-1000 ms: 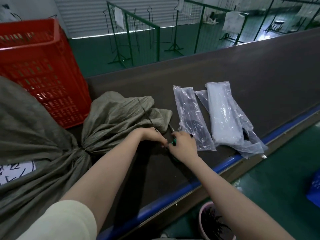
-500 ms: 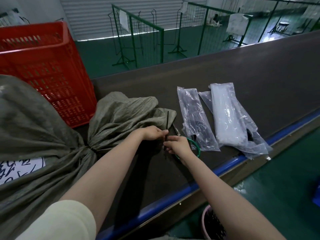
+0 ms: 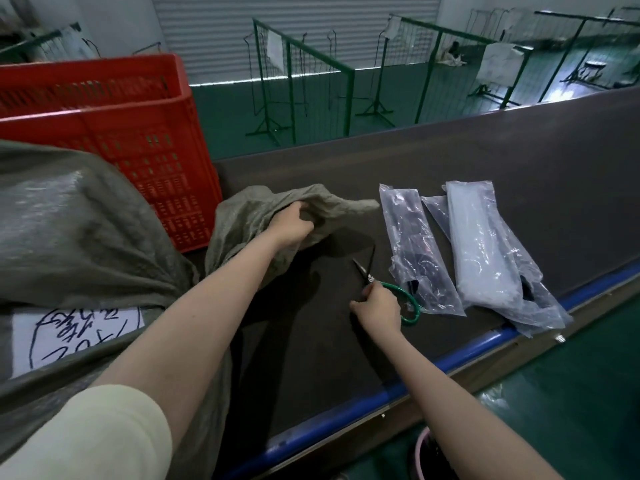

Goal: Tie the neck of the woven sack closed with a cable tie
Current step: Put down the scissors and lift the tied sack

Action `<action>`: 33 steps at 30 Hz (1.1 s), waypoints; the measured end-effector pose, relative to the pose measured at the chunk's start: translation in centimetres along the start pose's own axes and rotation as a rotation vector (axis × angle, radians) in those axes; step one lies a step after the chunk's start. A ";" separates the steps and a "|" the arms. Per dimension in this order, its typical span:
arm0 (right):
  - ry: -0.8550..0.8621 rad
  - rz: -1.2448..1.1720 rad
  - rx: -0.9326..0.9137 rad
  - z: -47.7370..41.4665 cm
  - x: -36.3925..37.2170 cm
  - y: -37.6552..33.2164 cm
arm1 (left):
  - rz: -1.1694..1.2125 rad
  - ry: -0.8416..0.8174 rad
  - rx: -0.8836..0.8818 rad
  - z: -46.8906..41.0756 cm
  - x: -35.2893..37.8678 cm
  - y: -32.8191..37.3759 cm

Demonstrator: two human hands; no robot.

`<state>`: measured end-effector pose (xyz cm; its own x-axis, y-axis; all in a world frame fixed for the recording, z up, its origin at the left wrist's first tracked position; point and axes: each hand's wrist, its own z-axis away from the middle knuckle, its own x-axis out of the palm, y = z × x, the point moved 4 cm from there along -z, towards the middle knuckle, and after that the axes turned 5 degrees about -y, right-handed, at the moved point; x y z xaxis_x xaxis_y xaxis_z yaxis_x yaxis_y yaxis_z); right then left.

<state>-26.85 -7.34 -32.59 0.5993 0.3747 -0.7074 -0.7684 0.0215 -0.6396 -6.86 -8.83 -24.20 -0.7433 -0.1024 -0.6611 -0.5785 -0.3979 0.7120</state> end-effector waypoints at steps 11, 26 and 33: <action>-0.837 -0.434 -0.108 5.3 9.1 -11.9 | -0.143 -0.190 0.029 6.4 -8.8 -1.1; -0.597 -0.878 -0.097 4.3 6.8 -24.1 | -0.629 -0.094 -0.334 13.6 -20.9 -8.0; -0.600 -0.855 -0.356 6.9 2.2 -33.9 | -0.516 0.516 -0.158 17.7 -27.8 -5.3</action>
<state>-1.04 -0.83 -10.44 0.6223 0.7543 0.2092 0.0142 0.2563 -0.9665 10.90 12.29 -5.38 -0.1159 -0.2667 -0.9568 -0.7267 -0.6339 0.2647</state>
